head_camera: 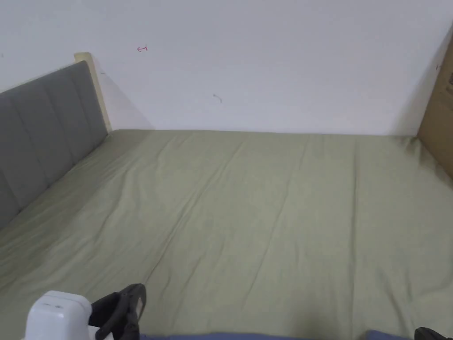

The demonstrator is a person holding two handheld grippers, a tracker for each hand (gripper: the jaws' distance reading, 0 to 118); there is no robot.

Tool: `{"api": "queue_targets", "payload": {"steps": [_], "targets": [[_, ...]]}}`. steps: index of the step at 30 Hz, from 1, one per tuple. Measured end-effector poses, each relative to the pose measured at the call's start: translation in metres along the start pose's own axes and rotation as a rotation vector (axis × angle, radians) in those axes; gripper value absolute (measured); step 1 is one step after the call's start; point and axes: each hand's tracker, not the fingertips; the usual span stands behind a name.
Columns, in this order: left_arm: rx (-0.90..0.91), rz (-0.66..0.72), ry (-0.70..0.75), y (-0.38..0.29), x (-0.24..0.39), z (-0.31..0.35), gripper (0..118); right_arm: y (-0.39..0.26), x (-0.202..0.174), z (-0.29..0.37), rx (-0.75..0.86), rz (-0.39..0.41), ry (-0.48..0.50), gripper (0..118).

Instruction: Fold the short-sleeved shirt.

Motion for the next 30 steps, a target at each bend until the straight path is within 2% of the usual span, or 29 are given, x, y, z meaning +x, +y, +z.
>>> {"api": "queue_targets", "payload": {"steps": [1, 2, 4, 9, 10, 12, 13, 14, 16, 18, 22, 25, 26, 27, 28, 29, 30], "targets": [[-0.011, -0.006, -0.02, -0.002, -0.003, 0.0, 1, 0.0, -0.003, -0.001, 0.004, -0.008, 0.021, 0], [-0.038, 0.008, -0.06, -0.002, -0.005, -0.001, 0, 0.0, -0.004, -0.001, 0.016, -0.014, 0.034, 0], [-0.035, 0.05, -0.047, -0.005, -0.015, 0.0, 0, 0.002, -0.007, 0.0, 0.028, -0.022, 0.028, 0], [-0.177, 0.294, -0.113, -0.018, -0.088, -0.019, 0, 0.001, 0.002, 0.009, 0.055, -0.073, 0.007, 0], [-0.205, 0.394, -0.144, -0.029, -0.11, -0.026, 8, 0.001, 0.005, 0.009, 0.052, -0.081, 0.008, 0], [-0.243, 0.595, -0.22, -0.061, -0.149, -0.047, 73, -0.004, 0.013, 0.008, 0.021, -0.107, 0.004, 0], [-0.229, 0.678, -0.228, -0.076, -0.164, -0.055, 91, -0.006, 0.016, 0.006, 0.008, -0.118, -0.002, 0], [-0.244, 0.752, -0.221, -0.091, -0.177, -0.066, 95, -0.009, 0.021, 0.003, -0.01, -0.13, -0.005, 0], [-0.274, 0.847, -0.224, -0.123, -0.198, -0.087, 94, -0.014, 0.026, 0.002, -0.035, -0.156, -0.014, 0], [-0.323, 0.883, -0.2, -0.151, -0.21, -0.107, 94, -0.016, 0.029, 0.0, -0.06, -0.173, -0.013, 0], [-0.44, 0.966, -0.232, -0.187, -0.216, -0.142, 94, -0.019, 0.031, -0.003, -0.102, -0.163, -0.032, 0], [-0.33, 1.084, -0.312, -0.196, -0.204, -0.149, 94, -0.02, 0.031, -0.005, -0.12, -0.168, -0.04, 0], [-0.337, 1.116, -0.337, -0.198, -0.199, -0.154, 90, -0.02, 0.03, -0.006, -0.122, -0.173, -0.042, 0], [-0.351, 1.127, -0.365, -0.2, -0.195, -0.16, 81, -0.021, 0.029, -0.006, -0.122, -0.178, -0.042, 0], [-0.388, 1.131, -0.367, -0.203, -0.188, -0.167, 63, -0.021, 0.028, -0.007, -0.123, -0.182, -0.039, 0], [-0.423, 1.134, -0.349, -0.203, -0.178, -0.171, 63, -0.02, 0.026, -0.009, -0.128, -0.183, -0.037, 0], [-0.446, 1.129, -0.333, -0.205, -0.173, -0.175, 56, -0.018, 0.023, -0.009, -0.133, -0.18, -0.036, 0]]}}
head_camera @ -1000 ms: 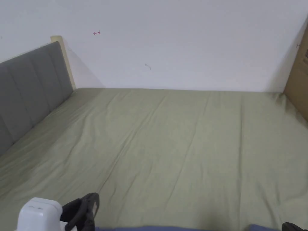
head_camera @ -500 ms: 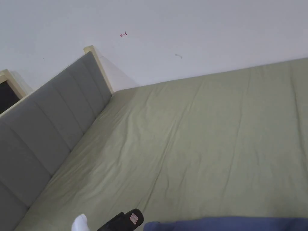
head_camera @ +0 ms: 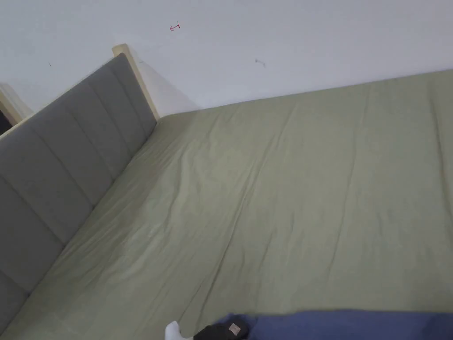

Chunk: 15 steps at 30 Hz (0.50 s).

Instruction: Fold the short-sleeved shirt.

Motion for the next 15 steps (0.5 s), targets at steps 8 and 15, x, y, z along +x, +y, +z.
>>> {"api": "queue_targets", "payload": {"steps": [8, 15], "targets": [[0.16, -0.194, 0.02, 0.013, 0.06, 0.058, 11, 0.0, 0.001, 0.004, -0.017, -0.003, 0.002, 0], [0.234, -0.775, 0.329, -0.002, 0.172, 0.088, 11, -0.002, 0.006, 0.001, -0.019, -0.061, 0.03, 0]]}}
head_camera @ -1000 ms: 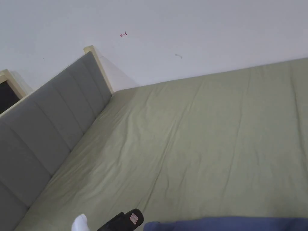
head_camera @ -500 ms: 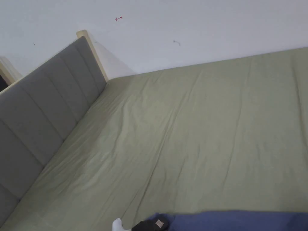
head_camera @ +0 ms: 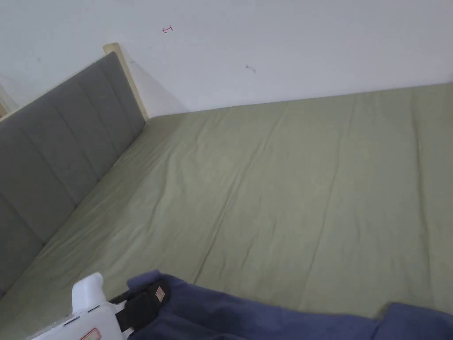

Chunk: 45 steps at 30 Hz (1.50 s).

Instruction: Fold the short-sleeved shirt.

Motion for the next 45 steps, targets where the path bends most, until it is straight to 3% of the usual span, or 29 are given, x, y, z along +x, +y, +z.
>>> {"api": "queue_targets", "payload": {"steps": [7, 9, 16, 17, 20, 23, 25, 27, 31, 35, 37, 40, 41, 42, 43, 44, 45], "targets": [[-0.211, -0.229, -0.175, -0.063, 0.158, -0.093, 11, -0.003, -0.001, 0.006, 0.01, -0.03, 0.022, 0], [-0.265, -0.272, -0.158, -0.09, 0.189, -0.125, 11, -0.009, 0.009, 0.012, 0.009, -0.025, 0.011, 0], [-0.378, -0.273, -0.164, -0.123, 0.219, -0.172, 11, -0.025, 0.038, 0.014, -0.029, -0.058, -0.052, 0], [-0.346, -0.176, -0.226, -0.117, 0.21, -0.165, 17, -0.028, 0.042, 0.014, -0.031, -0.073, -0.049, 0], [-0.268, -0.055, -0.321, -0.092, 0.191, -0.135, 68, -0.032, 0.05, 0.013, -0.047, -0.107, -0.009, 0], [-0.165, 0.087, -0.377, -0.075, 0.168, -0.11, 68, -0.038, 0.049, 0.012, -0.056, -0.097, -0.005, 0], [-0.157, 0.146, -0.388, -0.074, 0.157, -0.113, 59, -0.041, 0.048, 0.011, -0.068, -0.09, -0.003, 0], [-0.199, 0.151, -0.331, -0.09, 0.155, -0.13, 4, -0.042, 0.049, 0.012, -0.069, -0.094, -0.003, 0], [-0.394, 0.208, -0.469, -0.132, 0.172, -0.174, 0, -0.043, 0.051, 0.012, -0.074, -0.109, -0.003, 0], [-0.566, 0.019, -0.34, -0.171, 0.204, -0.209, 0, -0.042, 0.052, 0.014, -0.077, -0.11, -0.016, 0], [-0.512, 0.13, -0.408, -0.162, 0.201, -0.207, 0, -0.042, 0.051, 0.014, -0.076, -0.111, -0.017, 0], [-0.518, 0.134, -0.409, -0.138, 0.185, -0.19, 0, -0.043, 0.05, 0.009, -0.087, -0.108, -0.014, 0], [-0.492, 0.115, -0.402, -0.127, 0.177, -0.18, 5, -0.043, 0.048, 0.006, -0.092, -0.11, -0.008, 0], [-0.451, 0.101, -0.401, -0.116, 0.165, -0.167, 19, -0.043, 0.047, 0.004, -0.099, -0.11, -0.001, 0], [-0.387, 0.119, -0.417, -0.103, 0.149, -0.151, 43, -0.043, 0.046, 0.002, -0.102, -0.106, 0.007, 0], [-0.349, 0.163, -0.415, -0.094, 0.128, -0.135, 43, -0.043, 0.043, 0.001, -0.102, -0.104, 0.01, 0], [-0.312, 0.207, -0.397, -0.086, 0.11, -0.124, 51, -0.043, 0.042, 0.0, -0.106, -0.103, 0.022, 0]]}}
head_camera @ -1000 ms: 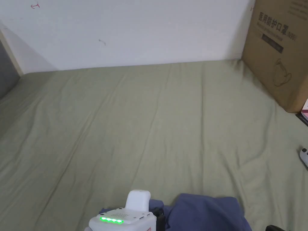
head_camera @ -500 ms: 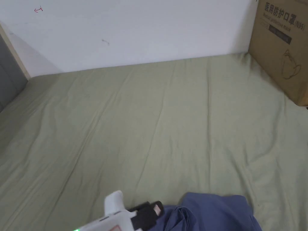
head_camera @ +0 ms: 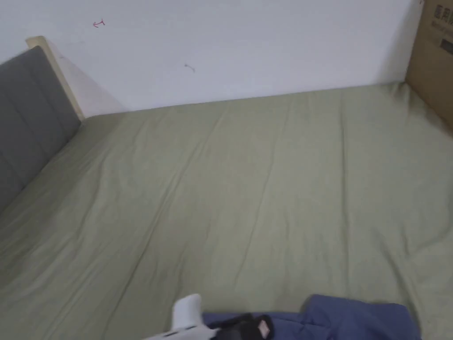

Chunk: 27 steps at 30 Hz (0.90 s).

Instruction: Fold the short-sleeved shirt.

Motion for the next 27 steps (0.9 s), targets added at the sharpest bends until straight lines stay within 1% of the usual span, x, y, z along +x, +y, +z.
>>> {"api": "queue_targets", "payload": {"steps": [1, 2, 3, 5, 7, 10, 12, 13, 14, 15, 16, 17, 19, 21, 23, 25, 26, 27], "targets": [[0.035, 0.039, 0.006, 0.006, -0.012, 0.017, 64, 0.0, -0.001, -0.001, -0.005, -0.001, 0.012, 0], [0.068, 0.077, 0.01, 0.011, -0.026, 0.033, 80, -0.001, -0.001, -0.003, -0.01, -0.001, 0.018, 0], [0.095, 0.106, 0.032, 0.011, -0.04, 0.046, 85, -0.001, -0.002, -0.004, -0.015, 0.003, 0.02, 0], [0.128, 0.161, 0.101, 0.012, -0.068, 0.057, 85, -0.001, -0.004, -0.006, -0.026, 0.01, 0.018, 0], [0.098, 0.234, 0.097, 0.005, -0.089, 0.047, 85, -0.001, -0.004, -0.006, -0.033, 0.009, 0.022, 0], [0.017, 0.394, -0.056, -0.01, -0.114, 0.012, 85, 0.0, -0.005, -0.005, -0.034, 0.01, 0.019, 0], [0.018, 0.45, -0.126, -0.025, -0.115, -0.012, 83, 0.002, -0.005, -0.002, -0.029, 0.017, 0.004, 0], [0.03, 0.464, -0.133, -0.027, -0.112, -0.018, 73, 0.003, -0.005, 0.0, -0.026, 0.016, -0.005, 0], [0.032, 0.456, -0.09, -0.028, -0.11, -0.022, 45, 0.004, -0.004, 0.002, -0.025, 0.015, -0.009, 0], [0.033, 0.456, -0.078, -0.034, -0.107, -0.026, 20, 0.004, -0.003, 0.004, -0.02, 0.015, -0.012, 0], [0.049, 0.457, -0.076, -0.034, -0.106, -0.022, 14, 0.006, -0.003, 0.006, -0.015, 0.013, -0.016, 0], [0.058, 0.464, -0.084, -0.03, -0.105, -0.014, 14, 0.007, -0.003, 0.007, -0.014, 0.011, -0.02, 0], [0.119, 0.415, -0.059, -0.022, -0.091, 0.013, 13, 0.007, -0.001, 0.007, -0.009, 0.009, -0.026, 0], [0.139, 0.29, -0.015, -0.002, -0.071, 0.044, 12, 0.006, 0.002, 0.006, -0.006, 0.001, -0.02, 0], [0.156, 0.08, 0.167, 0.021, -0.04, 0.077, 12, 0.006, 0.003, 0.004, -0.005, -0.01, -0.008, 0], [0.15, -0.097, 0.28, 0.036, -0.006, 0.091, 12, 0.005, 0.002, 0.001, -0.007, -0.015, 0.0, 0], [0.146, -0.196, 0.332, 0.038, 0.014, 0.09, 12, 0.003, 0.001, 0.0, -0.008, -0.019, 0.002, 0], [0.143, -0.265, 0.368, 0.037, 0.032, 0.082, 12, 0.002, 0.001, -0.001, -0.009, -0.023, 0.006, 0]]}}
